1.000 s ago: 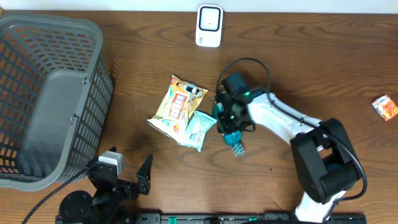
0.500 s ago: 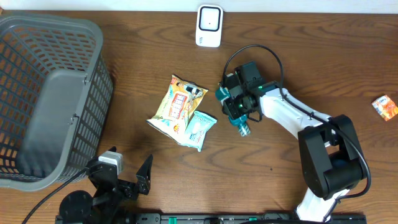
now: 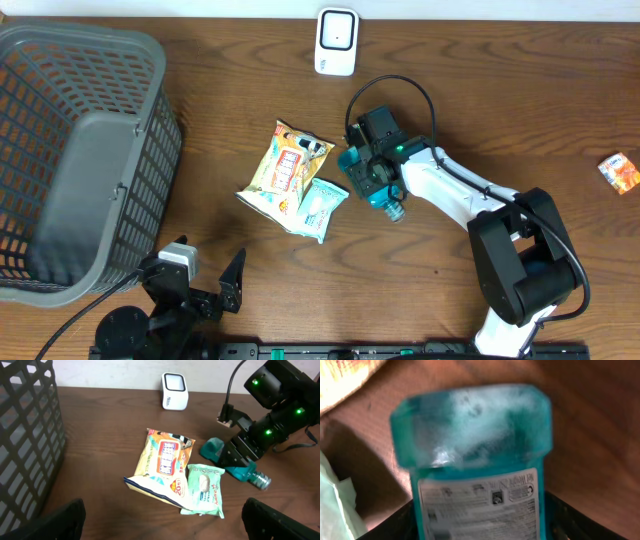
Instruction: Scan the item barcode
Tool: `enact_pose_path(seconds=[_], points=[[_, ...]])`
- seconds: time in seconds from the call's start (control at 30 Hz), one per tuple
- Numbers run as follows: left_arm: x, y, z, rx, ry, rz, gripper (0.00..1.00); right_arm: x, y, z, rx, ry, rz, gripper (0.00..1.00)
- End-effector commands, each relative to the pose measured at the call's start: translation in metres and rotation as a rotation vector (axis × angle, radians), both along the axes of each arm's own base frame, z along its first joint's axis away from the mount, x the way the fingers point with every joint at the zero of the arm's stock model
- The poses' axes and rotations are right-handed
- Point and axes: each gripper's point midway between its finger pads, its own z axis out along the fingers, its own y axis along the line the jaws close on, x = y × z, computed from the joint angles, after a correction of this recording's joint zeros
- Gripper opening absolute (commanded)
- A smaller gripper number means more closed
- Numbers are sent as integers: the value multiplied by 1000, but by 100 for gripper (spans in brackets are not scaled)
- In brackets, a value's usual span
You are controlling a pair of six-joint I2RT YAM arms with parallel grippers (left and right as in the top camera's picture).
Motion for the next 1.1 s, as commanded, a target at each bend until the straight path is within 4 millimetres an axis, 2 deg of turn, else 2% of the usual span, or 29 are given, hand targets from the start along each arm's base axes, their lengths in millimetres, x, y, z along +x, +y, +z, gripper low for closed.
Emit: enact_pose_path(seconds=[0.0,0.03,0.07,0.1,0.17,0.37,0.53,0.67,0.7,0.93,1.0,1.07], points=[[-1,-2,3,-5,-11,-9,98,-2,-4,4,-11,21,-44,51],[-1,-2,3,-5,-11,-9,98,-5,-5,3,-14,34,-54,45],[-1,-2,3,-5,-11,-8,98,-7,-7,2,-19,45,-58,45],[-1,-2,3,-5,-11,-9,98,-9,-8,1,-24,52,-57,47],[-1,-2,3,-5,-11,-9,98,-12,-9,0,-31,65,-57,63],[-1,-2,3,-5,-11,-9,98,-15,-9,0,-29,78,-64,74],[-1,-2,3,-5,-11,-9,98,-28,-12,-3,-27,140,-67,78],[-1,-2,3,-5,-11,-9,98,-36,-16,1,-38,189,-123,97],[-1,-2,3,-5,-11,-8,98,-36,-17,4,-40,198,-135,99],[-1,-2,3,-5,-11,-8,98,-45,1,50,102,253,-126,99],[-1,-2,3,-5,-11,-9,98,-52,-3,52,122,297,-137,99],[-1,-2,3,-5,-11,-8,98,-55,-11,45,123,322,-159,99]])
